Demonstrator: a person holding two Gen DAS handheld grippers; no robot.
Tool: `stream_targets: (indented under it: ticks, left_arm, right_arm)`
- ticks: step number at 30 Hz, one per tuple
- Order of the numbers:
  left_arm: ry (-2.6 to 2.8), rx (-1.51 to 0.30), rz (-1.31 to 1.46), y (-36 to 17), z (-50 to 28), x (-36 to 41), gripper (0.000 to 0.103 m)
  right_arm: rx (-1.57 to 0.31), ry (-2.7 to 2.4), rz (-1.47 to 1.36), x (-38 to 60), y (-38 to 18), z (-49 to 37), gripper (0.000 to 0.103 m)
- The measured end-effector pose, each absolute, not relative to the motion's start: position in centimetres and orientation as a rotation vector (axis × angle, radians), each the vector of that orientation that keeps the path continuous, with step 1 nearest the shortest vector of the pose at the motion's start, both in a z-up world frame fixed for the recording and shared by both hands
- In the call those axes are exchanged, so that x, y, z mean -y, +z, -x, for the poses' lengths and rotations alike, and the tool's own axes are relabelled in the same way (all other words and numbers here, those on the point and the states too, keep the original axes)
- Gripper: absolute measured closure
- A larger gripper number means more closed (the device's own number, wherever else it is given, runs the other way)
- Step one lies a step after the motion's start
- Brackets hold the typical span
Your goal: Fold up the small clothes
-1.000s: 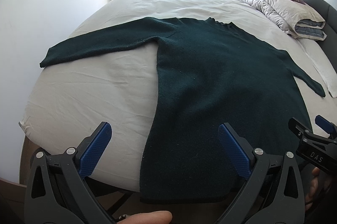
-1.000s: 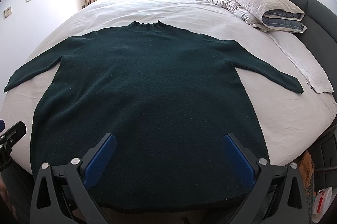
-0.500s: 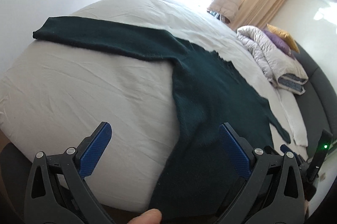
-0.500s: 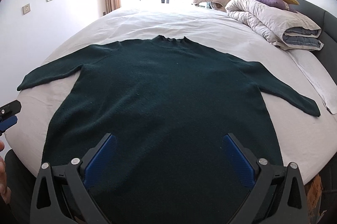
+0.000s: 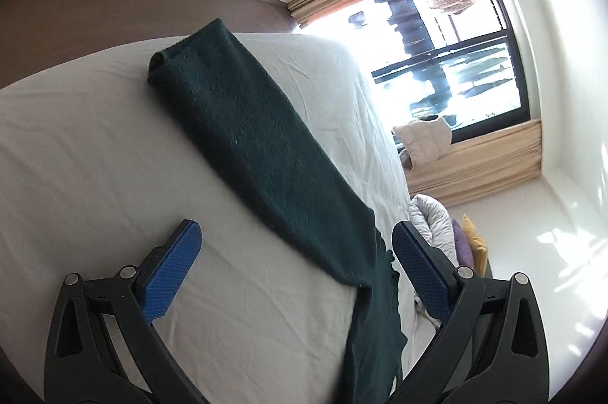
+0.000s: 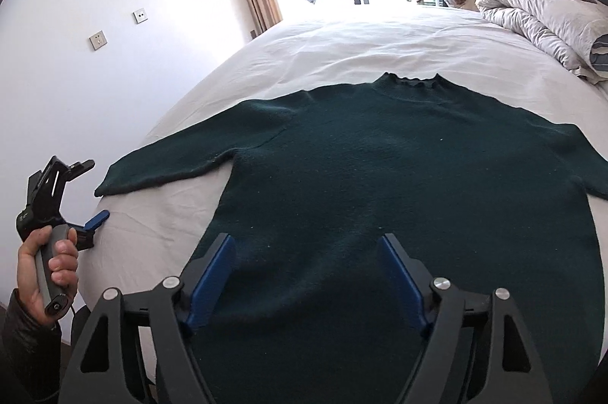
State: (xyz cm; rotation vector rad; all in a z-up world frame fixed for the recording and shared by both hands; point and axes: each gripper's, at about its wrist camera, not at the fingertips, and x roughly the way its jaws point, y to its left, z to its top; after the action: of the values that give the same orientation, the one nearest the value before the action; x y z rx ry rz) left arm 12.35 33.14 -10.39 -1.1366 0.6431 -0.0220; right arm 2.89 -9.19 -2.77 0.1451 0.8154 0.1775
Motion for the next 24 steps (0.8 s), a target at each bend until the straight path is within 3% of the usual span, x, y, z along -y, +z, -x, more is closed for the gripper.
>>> stream_targets:
  ticks: [7, 9, 11, 12, 13, 16, 19, 24]
  left_arm:
    - [0.012, -0.604, 1.201, -10.4, -16.7, -35.0, 0.003]
    - [0.023, -0.606, 1.223, -10.5, -18.1, -35.9, 0.015]
    - [0.030, -0.614, 1.253, -11.0, -19.2, -36.6, 0.045]
    - [0.037, -0.622, 1.263, -11.2, -19.6, -36.9, 0.055]
    - [0.049, -0.636, 1.277, -11.5, -20.0, -37.2, 0.075]
    - [0.085, -0.630, 1.302, -12.2, -20.2, -37.8, 0.088]
    - [0.115, -0.613, 1.220, -10.4, -20.6, -36.9, 0.091]
    - [0.017, -0.622, 0.933, -1.8, -25.6, -29.1, 0.091]
  right_arm:
    - [-0.836, 0.200, -0.199, 9.7, -4.0, -3.3, 0.031]
    - [-0.834, 0.191, -0.206, 10.0, -4.2, -3.3, 0.031]
    - [-0.832, 0.181, -0.225, 10.6, -4.5, -3.3, 0.031]
    - [-0.833, 0.175, -0.233, 11.0, -4.6, -3.3, 0.031]
    - [-0.835, 0.169, -0.244, 11.4, -4.9, -3.2, 0.031]
    - [-0.833, 0.156, -0.272, 12.7, -5.4, -3.1, 0.031]
    - [-0.837, 0.142, -0.310, 14.3, -6.1, -3.2, 0.031]
    - [-0.820, 0.124, -0.387, 17.6, -6.9, -2.7, 0.031]
